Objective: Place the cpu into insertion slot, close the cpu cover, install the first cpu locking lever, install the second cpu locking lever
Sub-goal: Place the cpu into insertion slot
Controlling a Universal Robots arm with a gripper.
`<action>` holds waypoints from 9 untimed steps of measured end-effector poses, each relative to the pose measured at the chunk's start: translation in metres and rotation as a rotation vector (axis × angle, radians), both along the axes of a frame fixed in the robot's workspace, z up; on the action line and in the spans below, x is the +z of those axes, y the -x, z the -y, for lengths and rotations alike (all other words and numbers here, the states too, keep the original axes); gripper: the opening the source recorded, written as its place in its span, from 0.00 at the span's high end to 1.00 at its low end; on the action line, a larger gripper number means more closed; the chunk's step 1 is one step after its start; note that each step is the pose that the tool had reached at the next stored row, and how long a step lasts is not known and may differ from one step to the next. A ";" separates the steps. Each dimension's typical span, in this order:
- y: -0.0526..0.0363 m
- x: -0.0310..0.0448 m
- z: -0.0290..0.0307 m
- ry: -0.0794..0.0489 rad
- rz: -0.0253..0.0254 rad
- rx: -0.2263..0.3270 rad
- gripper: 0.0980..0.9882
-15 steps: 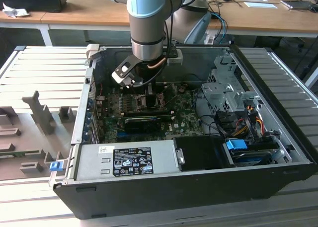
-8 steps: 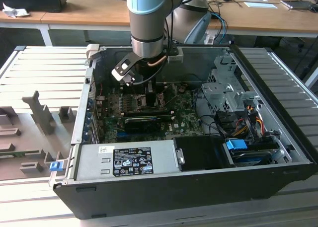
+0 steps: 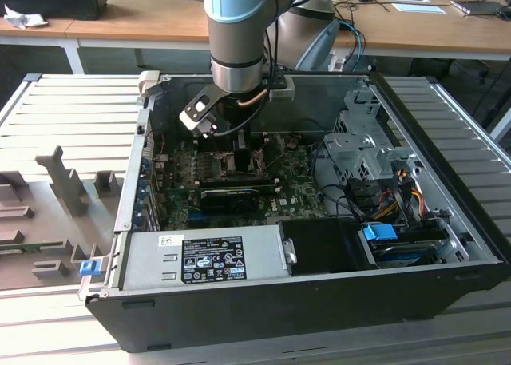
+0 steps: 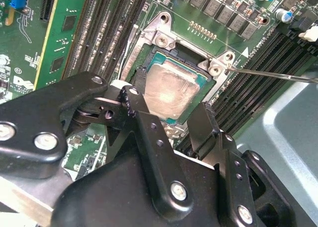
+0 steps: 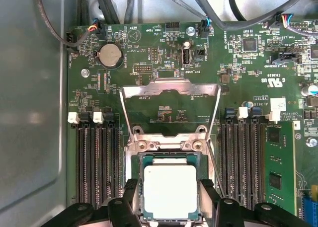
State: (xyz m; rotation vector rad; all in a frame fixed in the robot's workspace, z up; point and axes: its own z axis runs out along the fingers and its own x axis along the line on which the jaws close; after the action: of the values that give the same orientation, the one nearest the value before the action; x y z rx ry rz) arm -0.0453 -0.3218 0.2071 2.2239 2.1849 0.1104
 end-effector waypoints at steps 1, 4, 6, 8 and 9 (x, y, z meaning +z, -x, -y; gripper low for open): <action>0.0000 0.0009 0.0000 0.000 0.0000 0.000 0.43; 0.0000 0.0083 0.0000 0.000 -0.0023 0.000 0.43; -0.0003 0.0098 0.0005 0.000 -0.0048 0.000 0.45; -0.0004 0.0098 0.0018 0.001 -0.0057 0.000 0.59; -0.0005 0.0098 0.0024 0.001 -0.0057 0.000 0.59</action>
State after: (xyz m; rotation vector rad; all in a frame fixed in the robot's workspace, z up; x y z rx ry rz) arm -0.0449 -0.3242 0.2169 2.2267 2.1876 0.1036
